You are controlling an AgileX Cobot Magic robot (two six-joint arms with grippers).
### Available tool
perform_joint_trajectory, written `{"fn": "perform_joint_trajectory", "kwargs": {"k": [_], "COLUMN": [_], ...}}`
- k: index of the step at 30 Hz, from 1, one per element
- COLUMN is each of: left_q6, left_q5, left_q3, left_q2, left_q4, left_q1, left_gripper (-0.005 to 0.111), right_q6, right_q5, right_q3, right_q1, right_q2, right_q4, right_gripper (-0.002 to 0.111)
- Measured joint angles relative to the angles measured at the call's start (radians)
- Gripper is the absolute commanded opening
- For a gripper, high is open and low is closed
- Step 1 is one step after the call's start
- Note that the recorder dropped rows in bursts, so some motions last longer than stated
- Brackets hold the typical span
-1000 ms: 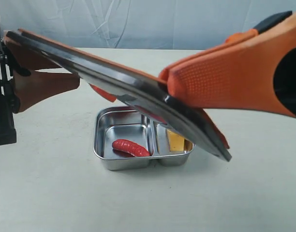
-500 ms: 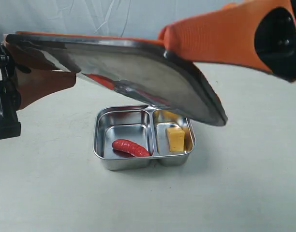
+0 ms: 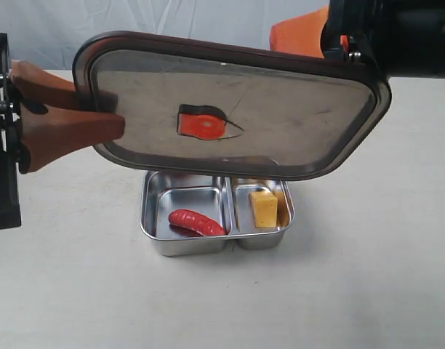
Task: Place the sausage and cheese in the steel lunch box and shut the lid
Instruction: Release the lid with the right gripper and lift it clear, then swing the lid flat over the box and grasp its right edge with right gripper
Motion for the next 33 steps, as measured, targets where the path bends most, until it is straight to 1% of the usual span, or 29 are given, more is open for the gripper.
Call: {"fn": "perform_joint_trajectory", "kwargs": {"k": [6, 10, 12, 15, 17, 20, 23, 26, 32, 33], "left_q6": [-0.018, -0.056, -0.106, -0.222, -0.305, -0.376, -0.427, -0.465, -0.547, -0.572], "left_q5": [-0.033, -0.078, -0.113, -0.162, -0.197, -0.241, -0.232, -0.23, -0.164, -0.154], "left_q3": [0.0, 0.0, 0.0, -0.005, -0.005, -0.005, -0.005, -0.005, -0.005, -0.005], "left_q2": [0.0, 0.007, 0.019, 0.043, 0.065, 0.094, 0.106, 0.108, 0.108, 0.108], "left_q4": [0.0, 0.009, 0.029, 0.078, 0.099, 0.107, 0.104, 0.103, 0.053, 0.046], "left_q1": [0.0, 0.0, -0.006, -0.009, -0.009, -0.009, -0.009, -0.009, -0.009, -0.009], "left_gripper": [0.0, 0.0, 0.0, 0.0, 0.0, 0.0, 0.0, 0.0, 0.0, 0.0], "right_q6": [0.0, -0.029, -0.047, -0.054, -0.057, -0.057, -0.058, -0.08, -0.132, -0.138], "right_q5": [-0.01, 0.078, 0.134, 0.168, 0.168, 0.127, 0.059, 0.027, -0.021, -0.027], "right_q3": [0.0, 0.0, 0.0, 0.0, 0.0, 0.0, 0.0, 0.0, 0.032, 0.041], "right_q1": [-0.004, -0.004, -0.004, -0.028, -0.064, -0.13, -0.191, -0.23, -0.253, -0.253], "right_q2": [0.038, 0.039, 0.039, 0.042, 0.042, 0.042, 0.042, 0.042, 0.044, 0.046], "right_q4": [-0.01, -0.01, -0.008, -0.008, -0.008, -0.01, -0.01, -0.01, -0.01, -0.01], "right_gripper": [-0.001, -0.001, -0.001, -0.001, -0.001, -0.001, -0.001, -0.001, -0.001, 0.002]}}
